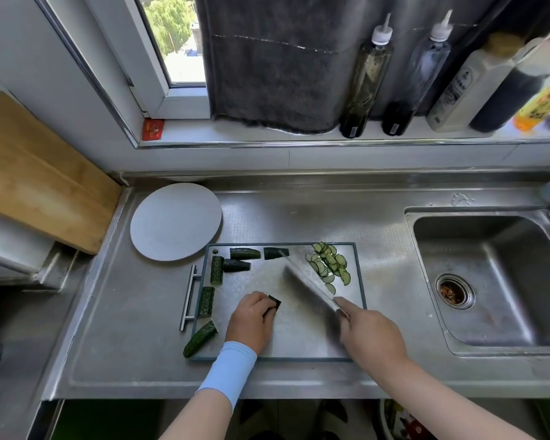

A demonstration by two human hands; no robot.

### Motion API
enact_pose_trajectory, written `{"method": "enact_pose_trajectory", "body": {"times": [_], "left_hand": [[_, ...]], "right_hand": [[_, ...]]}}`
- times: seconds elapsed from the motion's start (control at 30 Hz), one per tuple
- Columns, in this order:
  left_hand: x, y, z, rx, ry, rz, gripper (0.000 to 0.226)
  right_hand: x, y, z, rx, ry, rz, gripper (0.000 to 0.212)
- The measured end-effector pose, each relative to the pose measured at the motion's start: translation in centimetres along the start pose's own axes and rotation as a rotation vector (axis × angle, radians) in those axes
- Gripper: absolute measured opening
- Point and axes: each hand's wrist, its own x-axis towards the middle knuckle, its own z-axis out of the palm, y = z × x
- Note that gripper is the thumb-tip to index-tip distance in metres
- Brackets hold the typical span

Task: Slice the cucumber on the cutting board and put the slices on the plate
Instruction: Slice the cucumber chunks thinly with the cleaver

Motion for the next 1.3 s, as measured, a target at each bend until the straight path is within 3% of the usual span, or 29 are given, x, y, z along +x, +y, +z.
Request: {"method": "enact_pose_trajectory", "body": {"times": [0.13, 0.27, 0.4, 1.3], "left_hand": [[-0.2, -0.1, 0.0, 0.013, 0.017, 0.020, 0.017], [-0.6, -0.5, -0.1, 0.032, 0.035, 0.013, 0.018], [-0.6, -0.7, -0.1, 0.055, 0.016, 0.014, 0.017], [-0.2, -0.2, -0.8, 0.094, -0.062, -0.040, 0.023]], "right_hand": [[-0.1, -1.4, 0.1, -0.162, -0.042, -0.147, 0.045], [0.1, -2.0, 0.5, -0.162, -0.084, -0.214, 0.041], [0.0, -2.6, 0.5, 0.017, -0.144, -0.170, 0.038], [-0.8, -4.0, 1.7, -0.019, -0.207, -0.189, 0.038]]}}
